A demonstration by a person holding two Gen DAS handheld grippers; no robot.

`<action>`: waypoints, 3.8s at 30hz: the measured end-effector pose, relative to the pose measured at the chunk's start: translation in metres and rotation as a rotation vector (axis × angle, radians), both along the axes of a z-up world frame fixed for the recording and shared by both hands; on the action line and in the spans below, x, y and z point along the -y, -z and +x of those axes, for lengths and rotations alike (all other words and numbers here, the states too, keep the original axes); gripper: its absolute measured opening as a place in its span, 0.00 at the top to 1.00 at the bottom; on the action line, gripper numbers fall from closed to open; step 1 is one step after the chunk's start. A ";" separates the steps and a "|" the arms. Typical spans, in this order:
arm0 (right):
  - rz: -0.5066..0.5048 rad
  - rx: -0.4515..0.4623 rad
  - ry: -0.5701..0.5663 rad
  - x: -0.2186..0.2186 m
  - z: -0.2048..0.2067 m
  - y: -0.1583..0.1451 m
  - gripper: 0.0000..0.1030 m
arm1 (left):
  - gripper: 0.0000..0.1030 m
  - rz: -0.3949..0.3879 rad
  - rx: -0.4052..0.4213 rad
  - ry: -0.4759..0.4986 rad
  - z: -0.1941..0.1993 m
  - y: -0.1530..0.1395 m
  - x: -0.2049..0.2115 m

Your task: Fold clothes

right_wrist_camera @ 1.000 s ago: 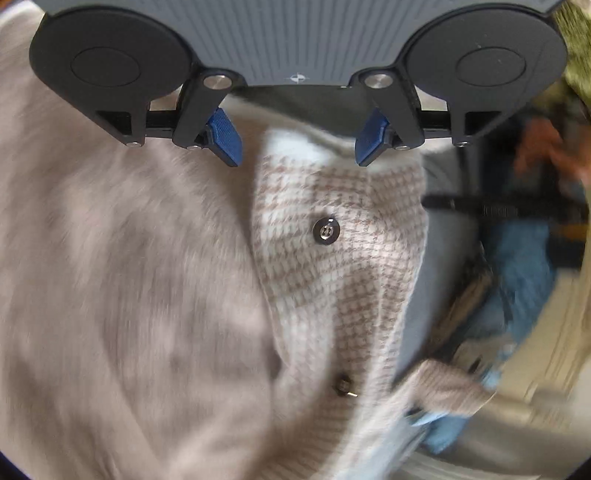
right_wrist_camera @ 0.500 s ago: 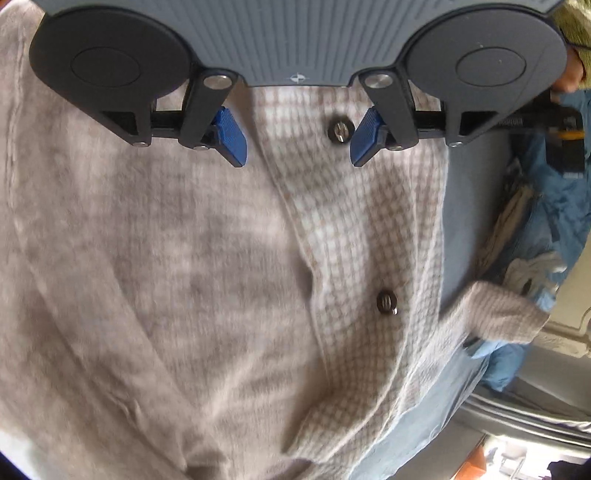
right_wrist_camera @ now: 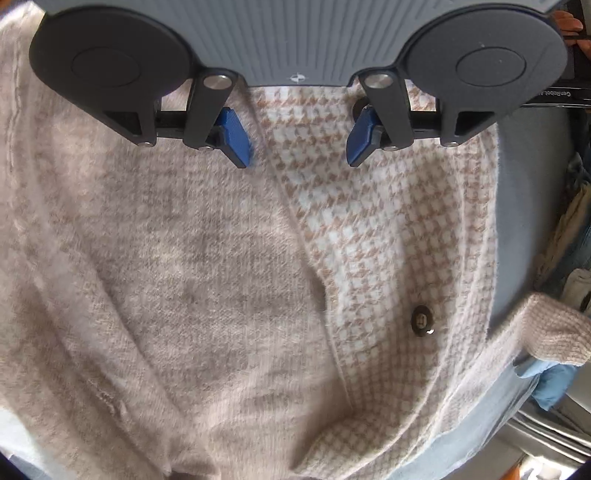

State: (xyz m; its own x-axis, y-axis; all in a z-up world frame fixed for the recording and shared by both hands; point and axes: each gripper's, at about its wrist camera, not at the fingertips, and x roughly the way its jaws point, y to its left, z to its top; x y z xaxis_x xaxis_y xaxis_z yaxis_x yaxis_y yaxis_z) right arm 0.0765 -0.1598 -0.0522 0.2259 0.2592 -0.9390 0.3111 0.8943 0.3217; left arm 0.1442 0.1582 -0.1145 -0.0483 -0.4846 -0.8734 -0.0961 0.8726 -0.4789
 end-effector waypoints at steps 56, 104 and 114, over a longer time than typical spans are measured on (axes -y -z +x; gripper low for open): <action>0.114 -0.148 -0.217 0.019 -0.063 0.004 0.96 | 0.93 0.185 -0.234 0.270 -0.018 -0.014 0.107; -0.167 0.280 -0.166 0.034 0.134 -0.028 0.97 | 0.75 0.114 -0.251 0.167 -0.017 -0.009 0.086; -0.187 0.310 0.031 0.055 0.130 -0.024 0.92 | 0.75 0.108 -0.252 0.172 -0.017 -0.005 0.072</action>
